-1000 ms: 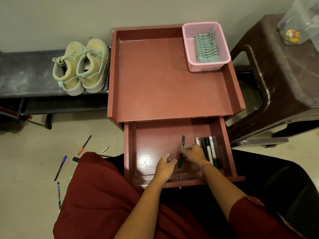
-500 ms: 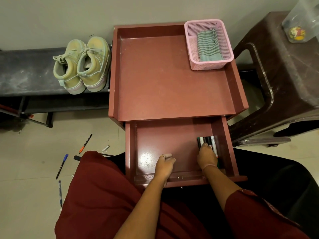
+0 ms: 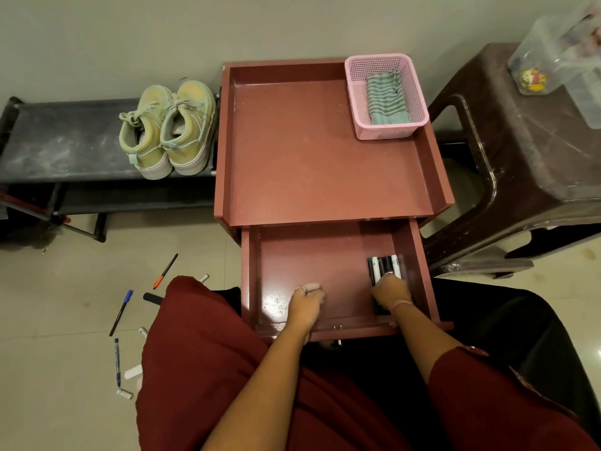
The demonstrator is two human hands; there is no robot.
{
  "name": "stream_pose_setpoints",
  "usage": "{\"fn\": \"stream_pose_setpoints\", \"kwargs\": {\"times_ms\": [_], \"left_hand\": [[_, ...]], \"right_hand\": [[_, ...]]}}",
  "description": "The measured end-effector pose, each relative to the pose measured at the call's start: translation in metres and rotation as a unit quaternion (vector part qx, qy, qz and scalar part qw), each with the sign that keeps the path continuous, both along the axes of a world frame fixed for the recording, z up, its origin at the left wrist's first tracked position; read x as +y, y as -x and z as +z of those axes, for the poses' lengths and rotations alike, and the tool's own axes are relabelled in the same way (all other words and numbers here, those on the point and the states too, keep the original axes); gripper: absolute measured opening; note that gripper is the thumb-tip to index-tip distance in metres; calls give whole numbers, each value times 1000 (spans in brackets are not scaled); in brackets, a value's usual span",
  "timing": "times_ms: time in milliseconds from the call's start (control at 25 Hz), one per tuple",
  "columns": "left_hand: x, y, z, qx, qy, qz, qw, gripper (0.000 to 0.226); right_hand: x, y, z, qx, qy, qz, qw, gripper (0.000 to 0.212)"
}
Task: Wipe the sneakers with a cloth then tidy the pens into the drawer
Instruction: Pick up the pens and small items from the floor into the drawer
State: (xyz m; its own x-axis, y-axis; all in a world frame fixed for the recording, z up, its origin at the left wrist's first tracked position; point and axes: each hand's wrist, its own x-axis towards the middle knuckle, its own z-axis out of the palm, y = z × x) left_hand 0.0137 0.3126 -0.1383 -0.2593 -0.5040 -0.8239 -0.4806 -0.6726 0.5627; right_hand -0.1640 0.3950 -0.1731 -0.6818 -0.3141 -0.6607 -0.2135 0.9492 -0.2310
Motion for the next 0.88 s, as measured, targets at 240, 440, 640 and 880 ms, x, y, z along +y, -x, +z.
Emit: {"fn": "stream_pose_setpoints", "kwargs": {"times_ms": [240, 440, 640, 880], "left_hand": [[-9, -18, 45, 39, 16, 42, 998, 20], [-18, -41, 88, 79, 44, 63, 994, 16], [-43, -83, 137, 138, 92, 107, 980, 24], [-88, -170, 179, 176, 160, 229, 944, 21]], "right_hand": [[-2, 0, 71, -44, 87, -14, 995, 15], [-17, -32, 140, -52, 167, 25, 984, 17], [-43, -83, 186, -95, 227, 61, 967, 28], [-103, -152, 219, -154, 295, 143, 932, 18]]}}
